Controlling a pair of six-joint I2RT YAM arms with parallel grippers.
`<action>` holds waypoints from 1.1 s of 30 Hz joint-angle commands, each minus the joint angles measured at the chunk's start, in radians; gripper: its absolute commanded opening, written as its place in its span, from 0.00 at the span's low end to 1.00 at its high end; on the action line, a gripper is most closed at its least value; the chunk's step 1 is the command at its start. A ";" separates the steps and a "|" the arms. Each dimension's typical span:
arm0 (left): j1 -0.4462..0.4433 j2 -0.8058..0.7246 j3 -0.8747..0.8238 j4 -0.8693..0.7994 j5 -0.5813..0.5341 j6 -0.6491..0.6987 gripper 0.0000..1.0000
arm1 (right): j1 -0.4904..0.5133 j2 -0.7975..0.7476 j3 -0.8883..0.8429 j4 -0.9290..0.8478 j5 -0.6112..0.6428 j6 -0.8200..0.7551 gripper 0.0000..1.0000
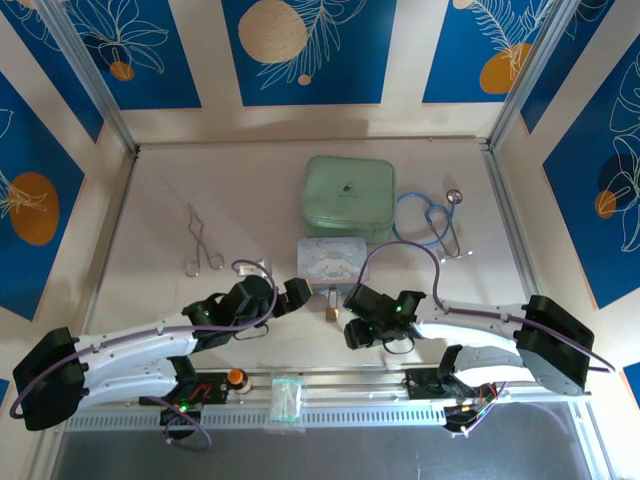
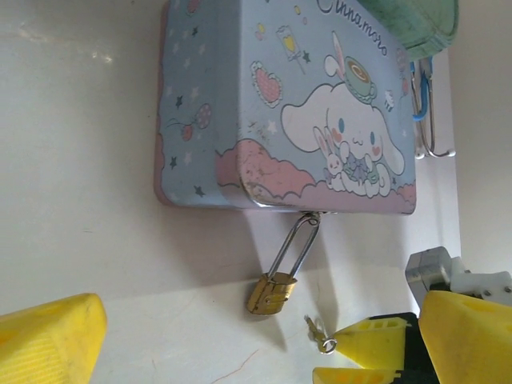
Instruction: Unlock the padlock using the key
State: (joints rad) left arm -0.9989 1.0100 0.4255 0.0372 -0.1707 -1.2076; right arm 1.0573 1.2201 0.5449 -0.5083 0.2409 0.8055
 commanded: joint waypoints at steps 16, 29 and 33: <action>-0.018 0.032 -0.028 0.027 -0.042 -0.038 1.00 | 0.004 0.095 0.058 -0.020 0.050 -0.048 0.34; -0.018 0.038 -0.033 0.020 -0.054 -0.061 1.00 | 0.070 0.202 0.074 -0.016 0.068 -0.008 0.11; -0.018 0.047 -0.032 0.034 -0.051 -0.048 1.00 | 0.044 0.157 0.042 0.027 0.034 -0.024 0.06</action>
State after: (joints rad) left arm -1.0065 1.0458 0.3996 0.0456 -0.2028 -1.2518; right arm 1.1099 1.3628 0.6430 -0.5606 0.3698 0.7815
